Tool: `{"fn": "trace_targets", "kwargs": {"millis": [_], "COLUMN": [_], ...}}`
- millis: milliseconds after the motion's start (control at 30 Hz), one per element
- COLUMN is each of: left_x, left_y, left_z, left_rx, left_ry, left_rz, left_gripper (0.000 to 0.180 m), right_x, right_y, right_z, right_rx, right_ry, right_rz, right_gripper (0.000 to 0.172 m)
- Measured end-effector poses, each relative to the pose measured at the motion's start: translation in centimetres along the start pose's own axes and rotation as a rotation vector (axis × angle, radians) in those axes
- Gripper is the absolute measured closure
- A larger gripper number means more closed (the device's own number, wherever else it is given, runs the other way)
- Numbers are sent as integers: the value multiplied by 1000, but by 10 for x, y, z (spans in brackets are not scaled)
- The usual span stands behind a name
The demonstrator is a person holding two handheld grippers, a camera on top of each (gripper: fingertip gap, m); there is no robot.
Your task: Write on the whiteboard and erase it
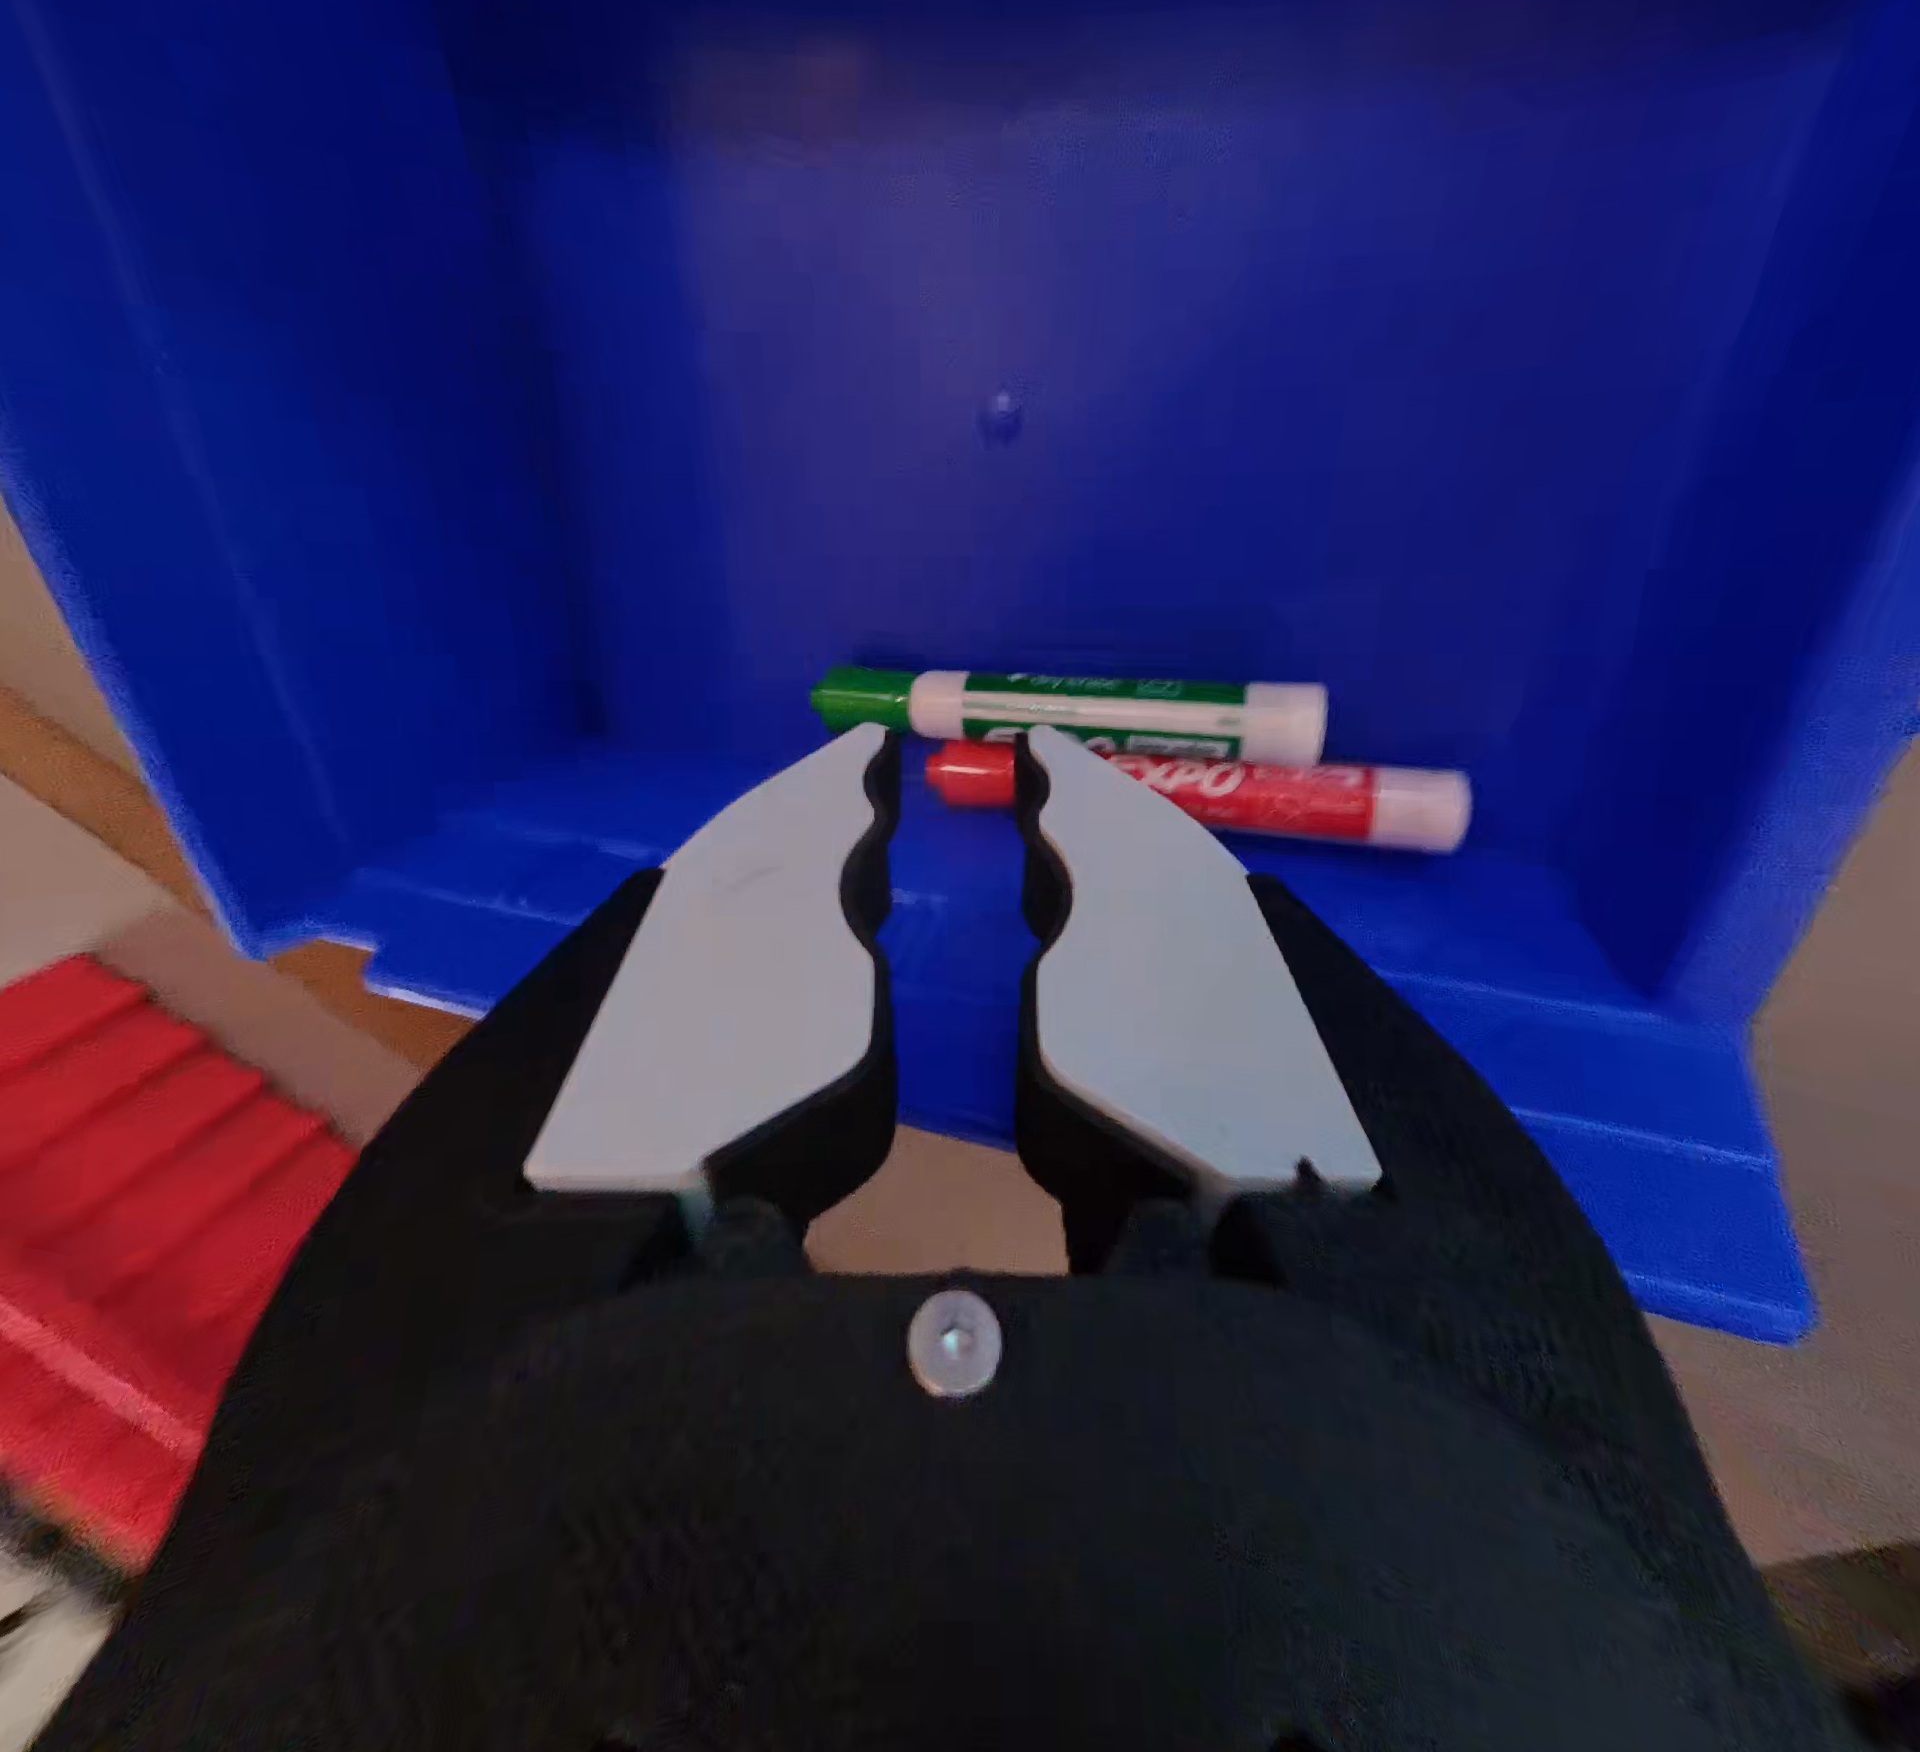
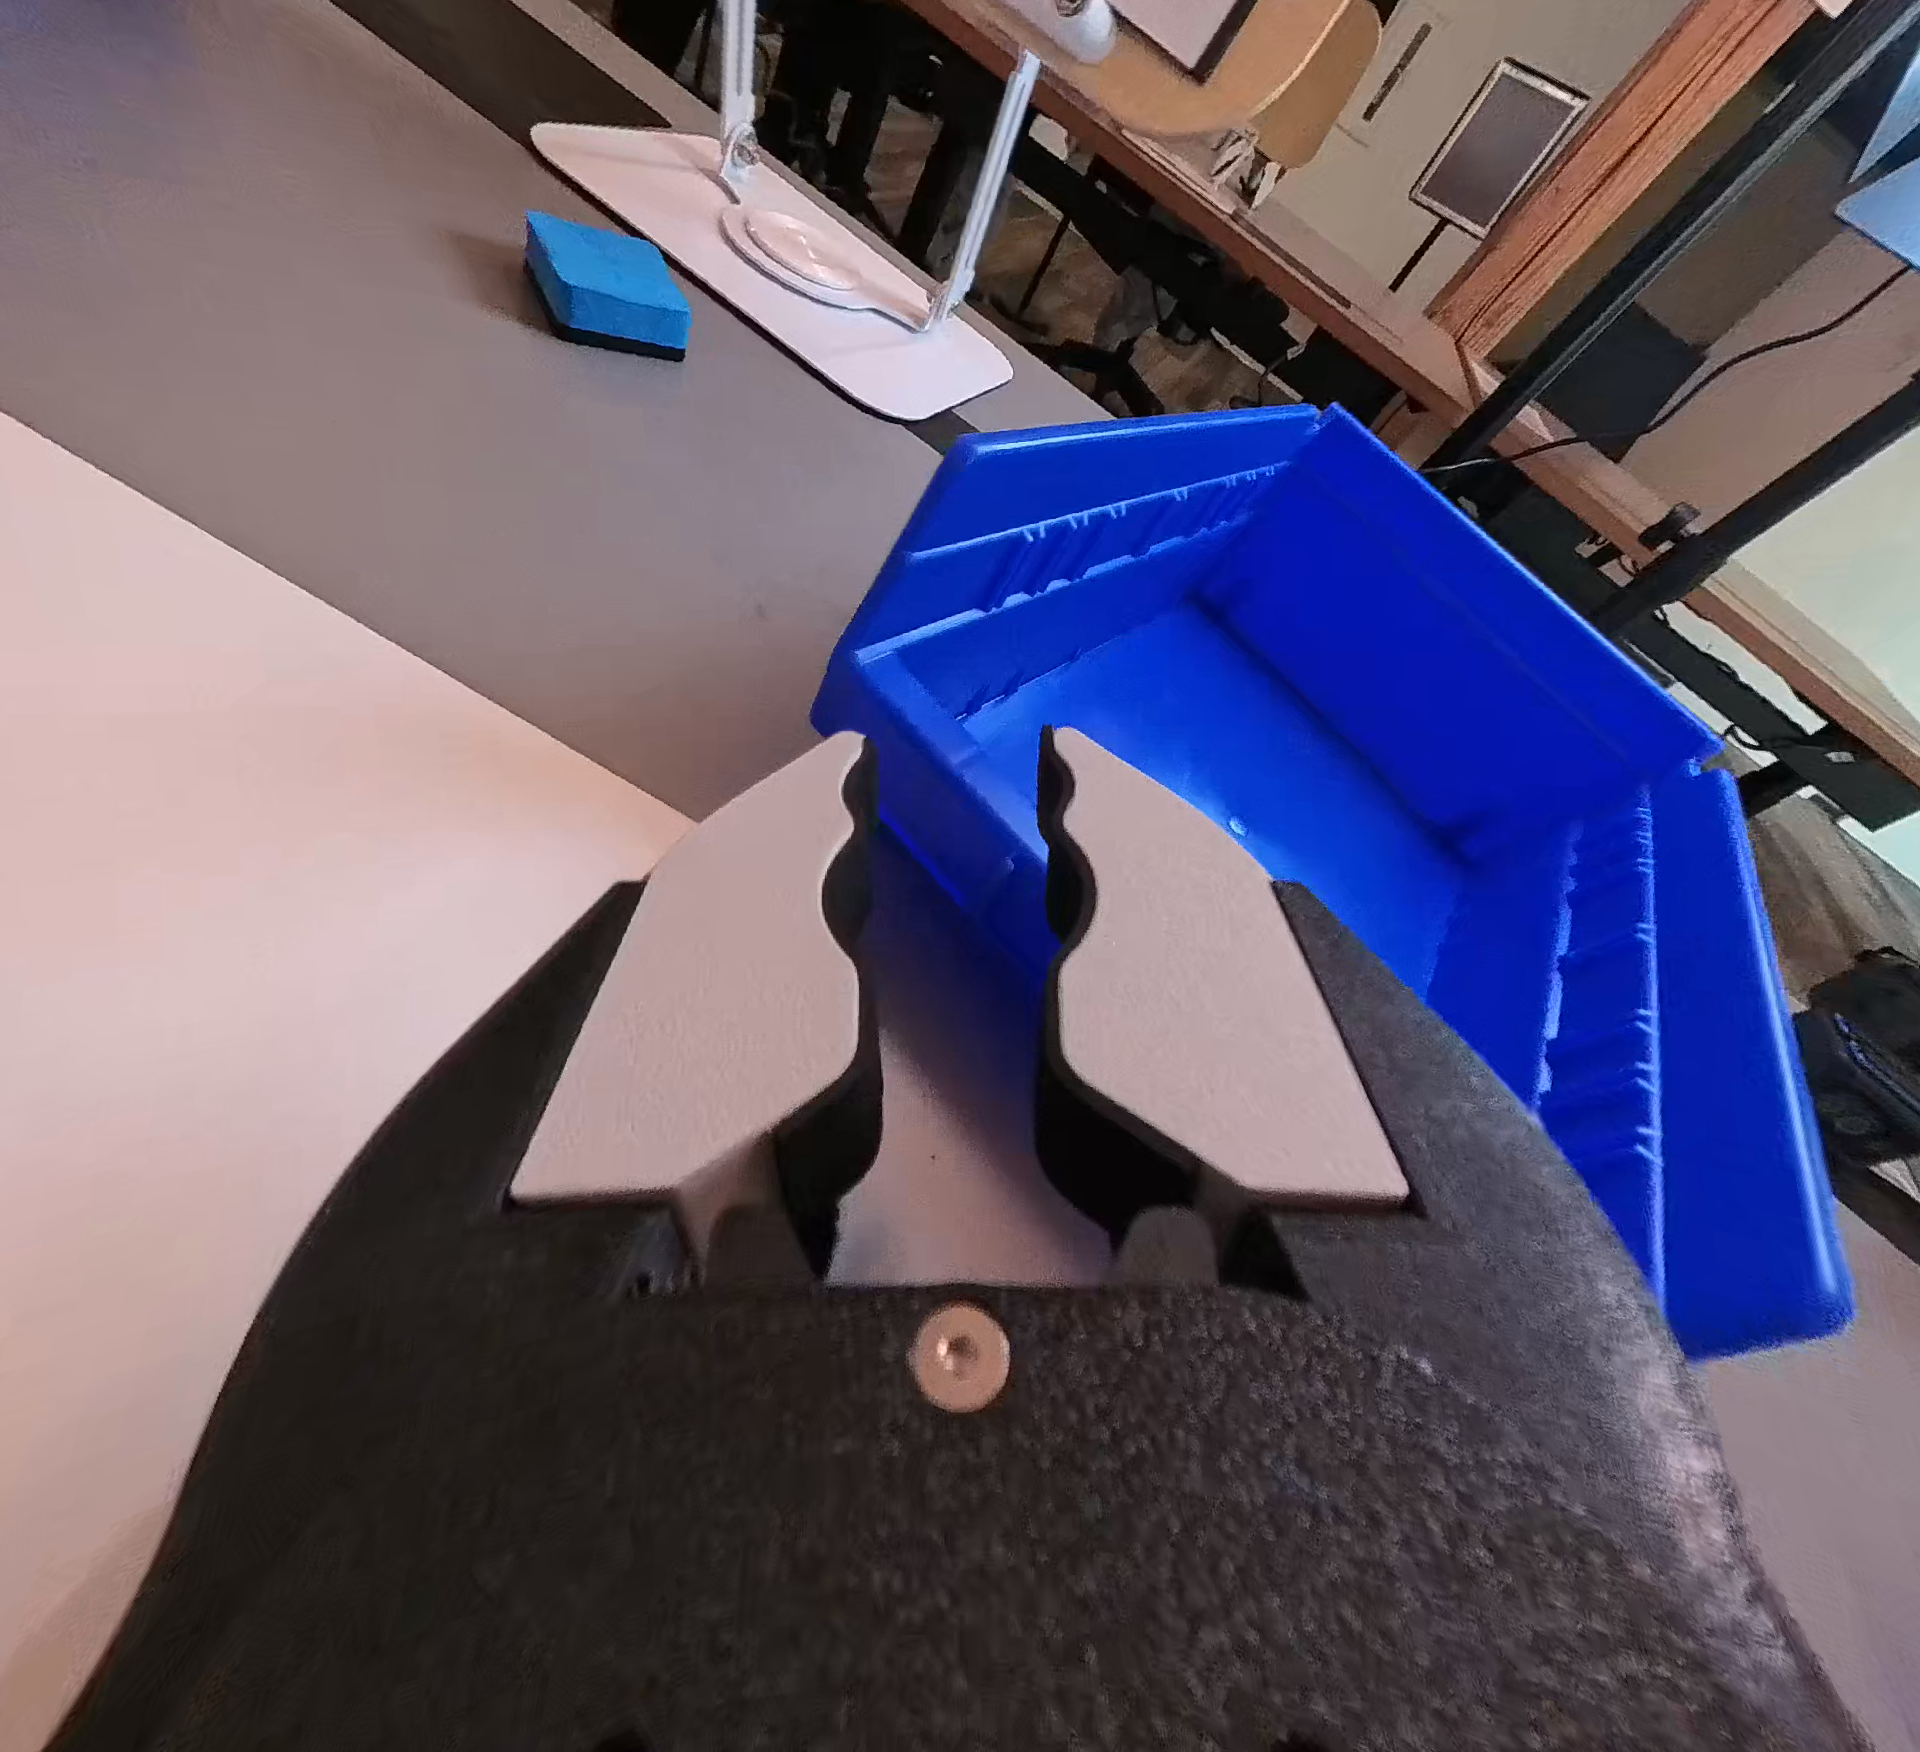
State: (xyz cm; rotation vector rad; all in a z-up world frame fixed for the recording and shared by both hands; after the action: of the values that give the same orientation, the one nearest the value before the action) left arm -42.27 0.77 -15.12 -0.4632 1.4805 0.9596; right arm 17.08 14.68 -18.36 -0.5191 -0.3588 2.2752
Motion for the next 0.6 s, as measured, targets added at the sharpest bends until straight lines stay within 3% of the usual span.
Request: {"fn": "trace_targets", "kwargs": {"millis": [133,300,500,600], "left_x": [22,42,42,36], "left_y": [-1,-8,-4,-1], "left_z": [2,4,13,25], "left_rx": [170,222,213,281], "left_ry": [259,348,209,60], "left_rz": [-21,-72,1,58], "left_gripper": [149,145,142,141], "right_x": [-3,-3,1,4], "right_y": [1,-2,-1,1], "right_z": [-2,-1,-2,-3], "right_rx": [-27,4,7,-1], "right_ry": [4,-5,8,14], "right_rz": [-5,-6,-1,14], "right_gripper": [143,144,144,144]}}
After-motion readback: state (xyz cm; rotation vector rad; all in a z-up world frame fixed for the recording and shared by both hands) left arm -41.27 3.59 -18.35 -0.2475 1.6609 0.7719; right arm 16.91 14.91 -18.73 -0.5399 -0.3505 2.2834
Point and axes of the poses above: each gripper's, where its closed fingertips meet, x out along the fingers, z out of its top, y = z × x across the jaws, the point moved 7 cm from there along -x, back along the fingers, and after that the axes turned 3 degrees about x, right-handed, at the moved point
